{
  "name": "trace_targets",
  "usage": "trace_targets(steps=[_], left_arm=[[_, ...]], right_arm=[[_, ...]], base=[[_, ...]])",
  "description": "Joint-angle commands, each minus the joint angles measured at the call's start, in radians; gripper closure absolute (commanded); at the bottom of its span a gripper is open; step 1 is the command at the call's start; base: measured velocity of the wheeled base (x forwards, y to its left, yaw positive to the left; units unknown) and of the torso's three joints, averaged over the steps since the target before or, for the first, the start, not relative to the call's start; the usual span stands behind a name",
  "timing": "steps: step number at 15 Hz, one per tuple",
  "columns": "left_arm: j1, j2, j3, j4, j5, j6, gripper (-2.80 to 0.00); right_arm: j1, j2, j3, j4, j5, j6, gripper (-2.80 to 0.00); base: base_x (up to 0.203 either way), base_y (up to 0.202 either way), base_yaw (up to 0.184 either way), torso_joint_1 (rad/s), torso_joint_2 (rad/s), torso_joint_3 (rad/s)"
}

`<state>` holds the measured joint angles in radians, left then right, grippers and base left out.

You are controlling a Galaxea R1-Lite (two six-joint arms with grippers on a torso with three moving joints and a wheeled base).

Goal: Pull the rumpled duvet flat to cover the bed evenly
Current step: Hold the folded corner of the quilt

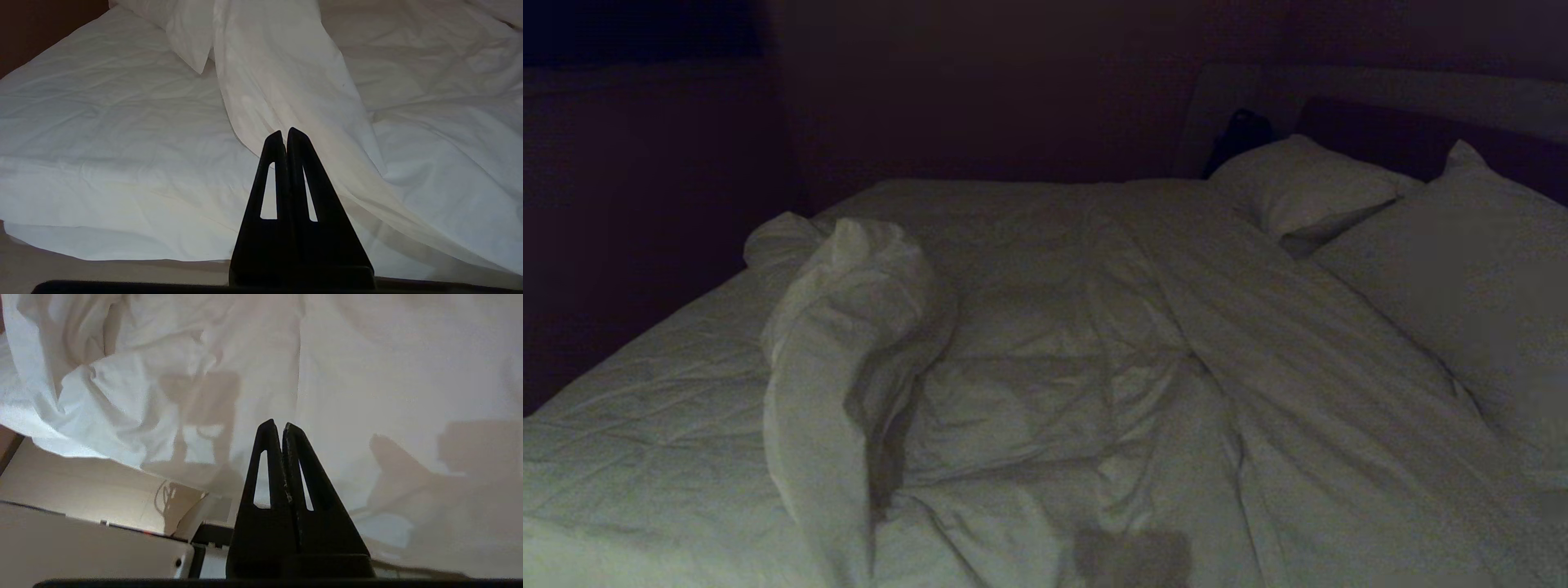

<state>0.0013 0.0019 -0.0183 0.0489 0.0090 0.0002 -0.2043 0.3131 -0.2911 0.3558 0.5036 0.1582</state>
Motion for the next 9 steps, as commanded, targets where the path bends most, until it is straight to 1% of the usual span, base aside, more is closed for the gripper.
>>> trace_targets(steps=[1, 5, 6, 7, 9], left_arm=[[0.000, 0.000, 0.000, 0.000, 0.000, 0.000, 0.00], [0.000, 0.000, 0.000, 0.000, 0.000, 0.000, 0.00], [0.000, 0.000, 0.000, 0.000, 0.000, 0.000, 0.00], [0.000, 0.000, 0.000, 0.000, 0.000, 0.000, 0.00], [0.000, 0.000, 0.000, 0.000, 0.000, 0.000, 0.00]], right_arm=[[0.000, 0.024, -0.003, -0.031, -0.016, 0.007, 0.00], [0.001, -0.032, -0.023, -0.036, -0.172, 0.000, 0.00], [0.002, -0.035, -0.032, -0.038, -0.204, -0.018, 0.00], [0.002, -0.035, -0.036, -0.041, -0.220, -0.030, 0.00], [0.000, -0.033, -0.035, -0.051, -0.298, -0.038, 0.00]], base=[[0.000, 0.000, 0.000, 0.000, 0.00, 0.000], [0.000, 0.000, 0.000, 0.000, 0.00, 0.000], [0.000, 0.000, 0.000, 0.000, 0.00, 0.000], [0.000, 0.000, 0.000, 0.000, 0.00, 0.000], [0.000, 0.000, 0.000, 0.000, 0.00, 0.000]])
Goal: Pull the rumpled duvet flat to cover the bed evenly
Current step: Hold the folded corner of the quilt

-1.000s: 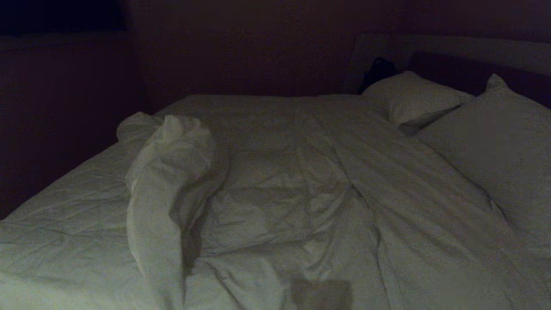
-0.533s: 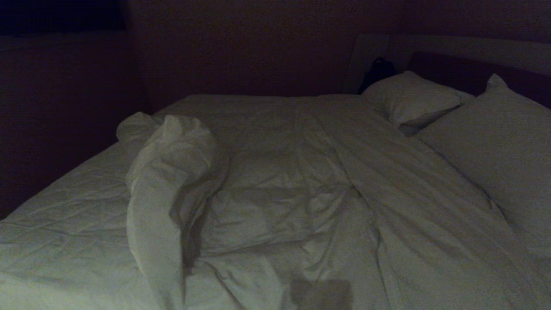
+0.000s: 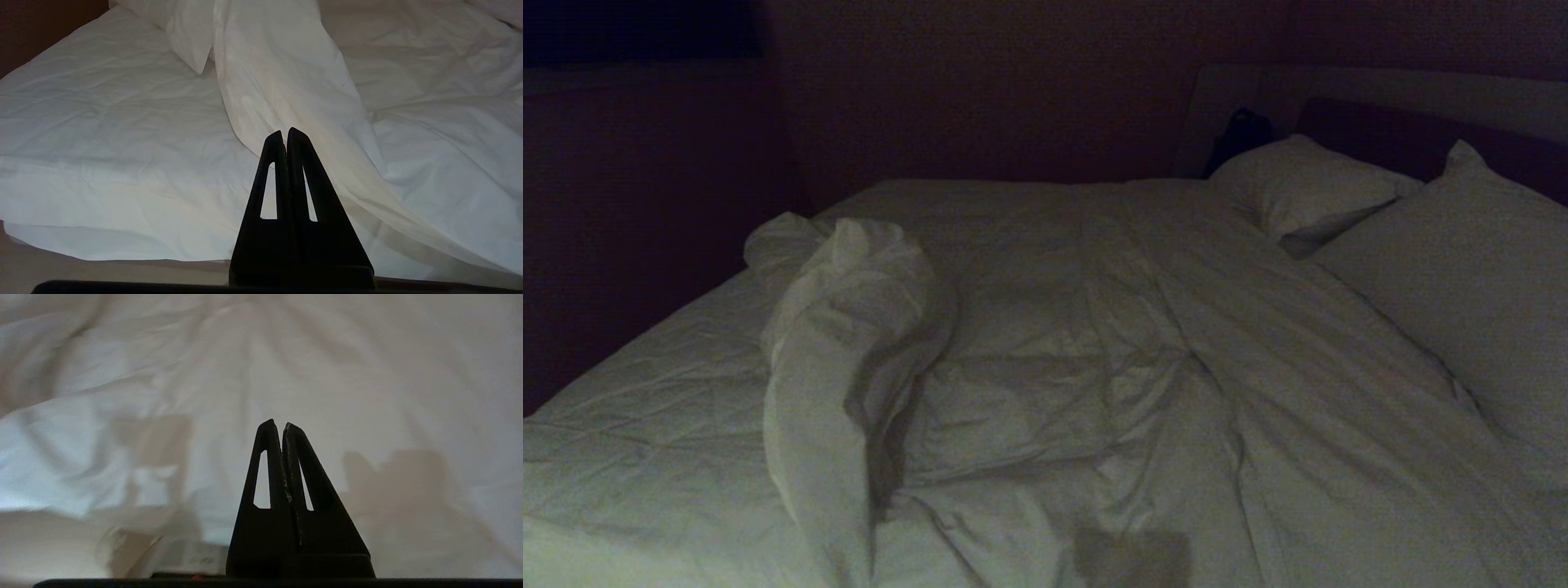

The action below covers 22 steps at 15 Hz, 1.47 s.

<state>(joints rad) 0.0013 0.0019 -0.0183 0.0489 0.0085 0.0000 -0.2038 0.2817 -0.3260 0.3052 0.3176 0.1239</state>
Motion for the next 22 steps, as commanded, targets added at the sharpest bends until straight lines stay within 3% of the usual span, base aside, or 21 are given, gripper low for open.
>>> trace_targets(steps=[1, 6, 9, 13, 17, 22], left_arm=[[0.000, 0.000, 0.000, 0.000, 0.001, 0.000, 0.00], [0.000, 0.000, 0.000, 0.000, 0.001, 0.000, 0.00], [0.000, 0.000, 0.000, 0.000, 0.001, 0.000, 0.00], [0.000, 0.000, 0.000, 0.000, 0.001, 0.000, 0.00], [0.000, 0.000, 0.000, 0.000, 0.001, 0.000, 0.00], [0.000, 0.000, 0.000, 0.000, 0.001, 0.000, 0.00]], right_arm=[[0.000, -0.001, 0.004, -0.001, -0.137, -0.009, 0.00], [0.001, -0.002, 0.034, -0.030, -0.240, -0.099, 0.00], [0.016, -0.002, 0.141, -0.224, -0.350, -0.156, 0.00], [0.129, -0.003, 0.325, -0.468, -0.440, -0.228, 0.00], [0.231, -0.039, 0.324, -0.447, -0.413, -0.201, 0.00], [0.222, -0.055, 0.323, -0.325, -0.298, -0.208, 0.00]], base=[[0.000, 0.000, 0.000, 0.000, 0.00, 0.000], [0.000, 0.000, 0.000, 0.000, 0.00, 0.000], [0.000, 0.000, 0.000, 0.000, 0.00, 0.000], [0.000, 0.000, 0.000, 0.000, 0.00, 0.000], [0.000, 0.000, 0.000, 0.000, 0.00, 0.000], [0.000, 0.000, 0.000, 0.000, 0.00, 0.000]])
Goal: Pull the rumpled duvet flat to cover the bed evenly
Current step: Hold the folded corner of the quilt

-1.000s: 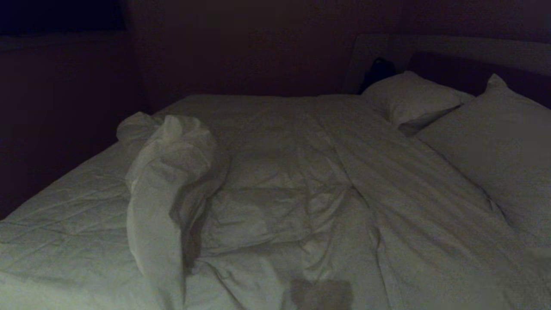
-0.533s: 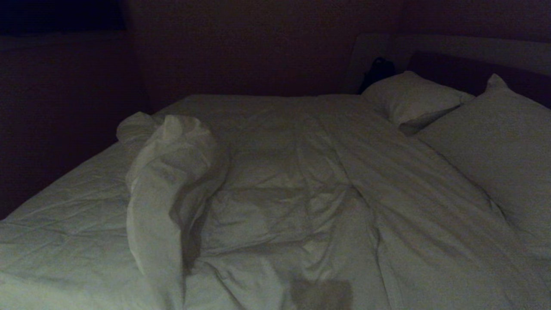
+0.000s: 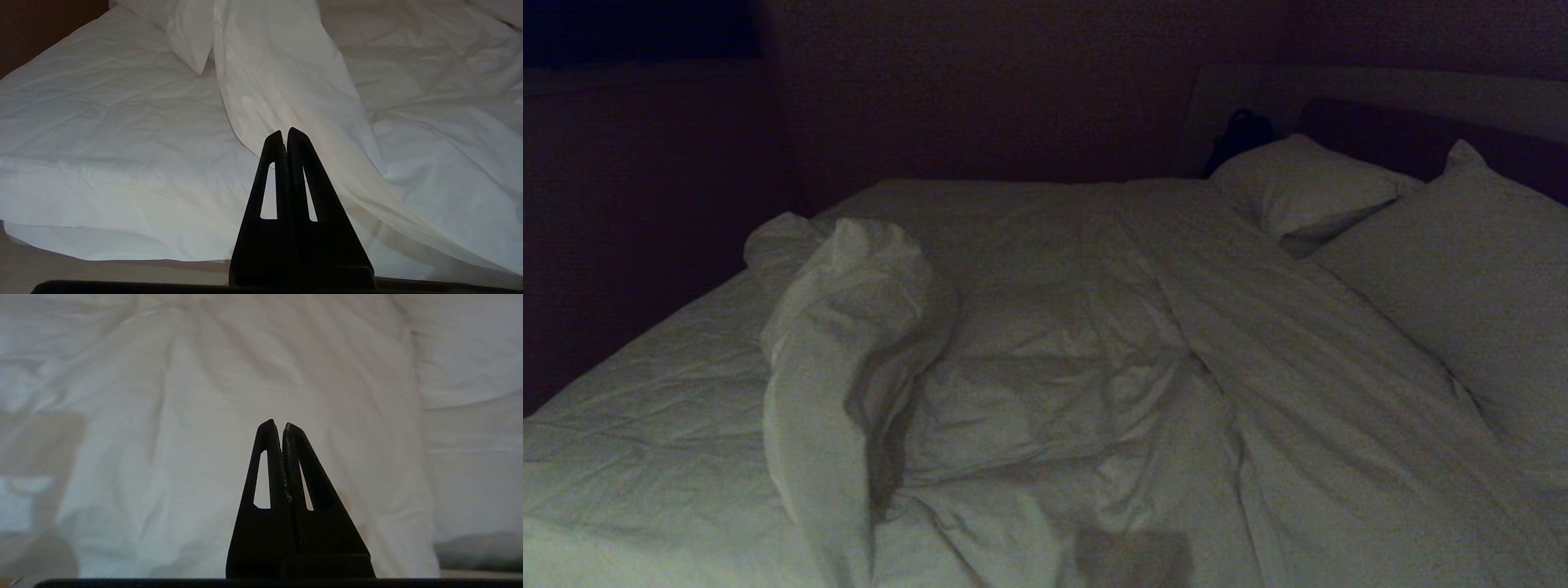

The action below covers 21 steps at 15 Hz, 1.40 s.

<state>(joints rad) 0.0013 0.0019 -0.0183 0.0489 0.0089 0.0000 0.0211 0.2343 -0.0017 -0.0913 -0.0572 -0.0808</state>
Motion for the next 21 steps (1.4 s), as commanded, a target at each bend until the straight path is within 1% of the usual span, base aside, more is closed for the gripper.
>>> trace_targets(steps=[1, 5, 7, 10, 13, 21], left_arm=[[0.000, 0.000, 0.000, 0.000, 0.000, 0.000, 0.00], [0.000, 0.000, 0.000, 0.000, 0.000, 0.000, 0.00], [0.000, 0.000, 0.000, 0.000, 0.000, -0.001, 0.00], [0.000, 0.000, 0.000, 0.000, 0.000, 0.000, 0.00], [0.000, 0.000, 0.000, 0.000, 0.000, 0.000, 0.00], [0.000, 0.000, 0.000, 0.000, 0.000, 0.000, 0.00]], right_arm=[[-0.023, -0.020, -0.005, 0.114, 0.081, -0.003, 0.00], [-0.033, -0.030, 0.000, 0.091, 0.072, 0.065, 0.00], [-0.016, -0.059, 0.000, 0.091, 0.070, 0.065, 0.00], [-0.015, -0.084, 0.000, 0.091, 0.069, 0.065, 0.00], [-0.015, -0.228, 0.000, 0.090, 0.061, 0.075, 0.00], [-0.015, -0.233, 0.000, 0.090, 0.057, 0.079, 0.00]], base=[[0.000, 0.000, 0.000, 0.000, 0.00, 0.000], [0.000, 0.000, 0.000, 0.000, 0.00, 0.000], [0.000, 0.000, 0.000, 0.000, 0.00, 0.000], [0.000, 0.000, 0.000, 0.000, 0.00, 0.000], [0.000, 0.000, 0.000, 0.000, 0.00, 0.000], [0.000, 0.000, 0.000, 0.000, 0.00, 0.000]])
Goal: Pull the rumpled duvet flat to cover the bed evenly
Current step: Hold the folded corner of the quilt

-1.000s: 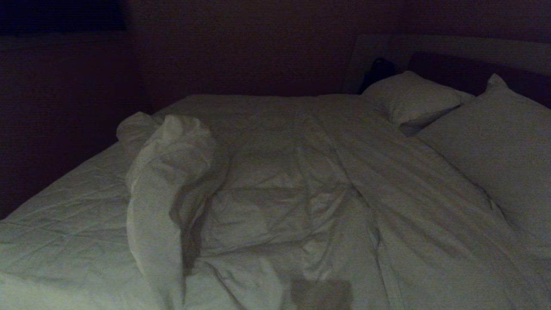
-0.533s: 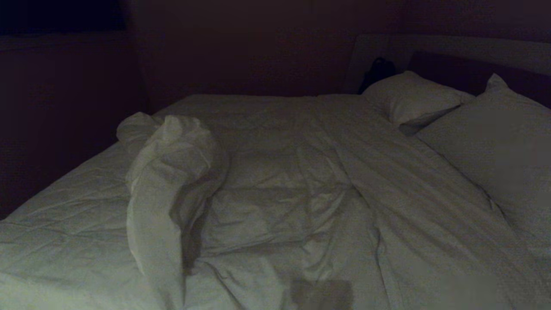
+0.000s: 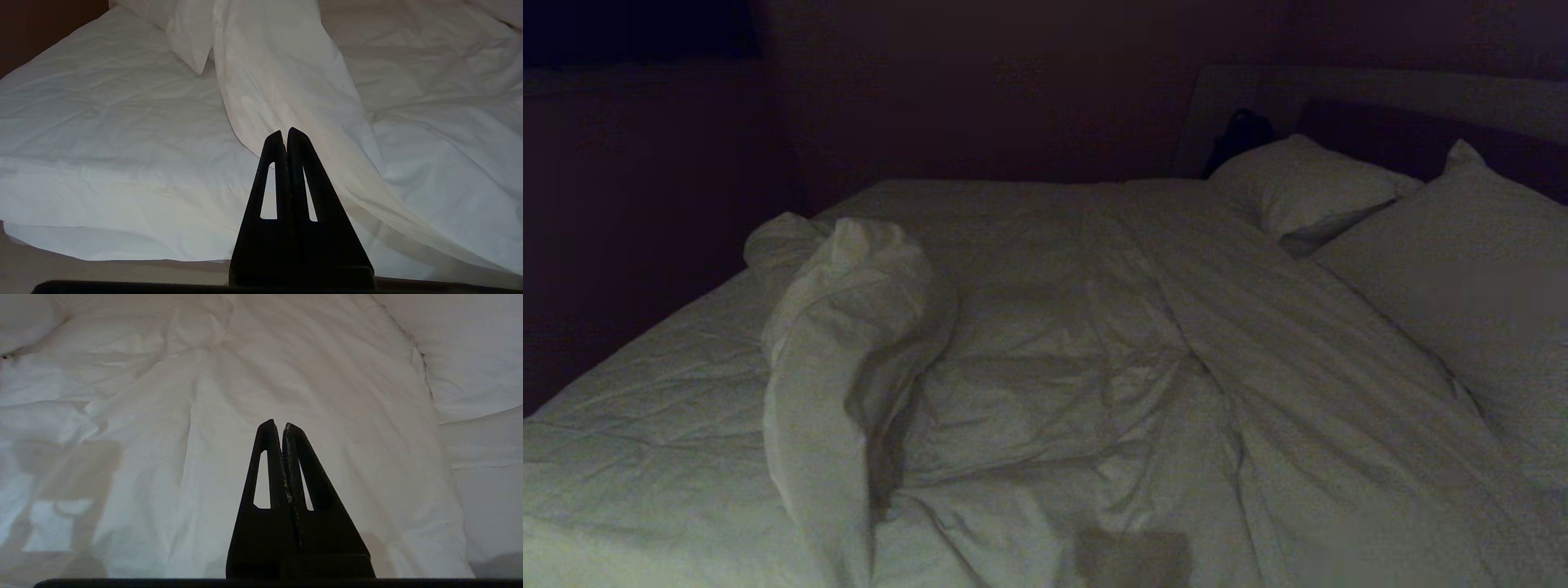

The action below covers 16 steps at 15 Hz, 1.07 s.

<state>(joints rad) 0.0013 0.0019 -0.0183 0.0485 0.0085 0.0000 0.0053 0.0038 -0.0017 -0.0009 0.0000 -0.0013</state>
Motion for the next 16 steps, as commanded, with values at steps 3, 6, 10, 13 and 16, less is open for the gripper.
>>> trace_targets(steps=[3, 6, 10, 13, 16], left_arm=[[0.000, 0.000, 0.000, 0.001, 0.001, 0.000, 0.00], [0.000, 0.000, 0.000, 0.001, 0.000, 0.000, 0.00], [0.000, 0.000, 0.001, 0.001, 0.002, 0.007, 0.00], [0.000, 0.000, 0.000, 0.001, -0.001, -0.002, 0.00], [0.000, 0.000, 0.000, 0.001, -0.002, 0.003, 0.00]], right_arm=[[0.001, -0.002, 0.000, 0.001, 0.000, 0.000, 0.00], [0.001, -0.002, 0.000, -0.001, 0.000, 0.000, 0.00], [0.001, -0.002, 0.000, -0.001, 0.000, 0.000, 0.00], [0.001, -0.002, 0.000, -0.001, 0.000, 0.000, 0.00], [0.001, -0.002, 0.000, -0.001, 0.000, 0.000, 0.00]], base=[[0.000, 0.000, 0.000, 0.000, 0.00, 0.000], [0.000, 0.000, 0.000, 0.000, 0.00, 0.000], [0.000, 0.000, 0.000, 0.000, 0.00, 0.000], [0.000, 0.000, 0.000, 0.000, 0.00, 0.000], [0.000, 0.000, 0.000, 0.000, 0.00, 0.000]])
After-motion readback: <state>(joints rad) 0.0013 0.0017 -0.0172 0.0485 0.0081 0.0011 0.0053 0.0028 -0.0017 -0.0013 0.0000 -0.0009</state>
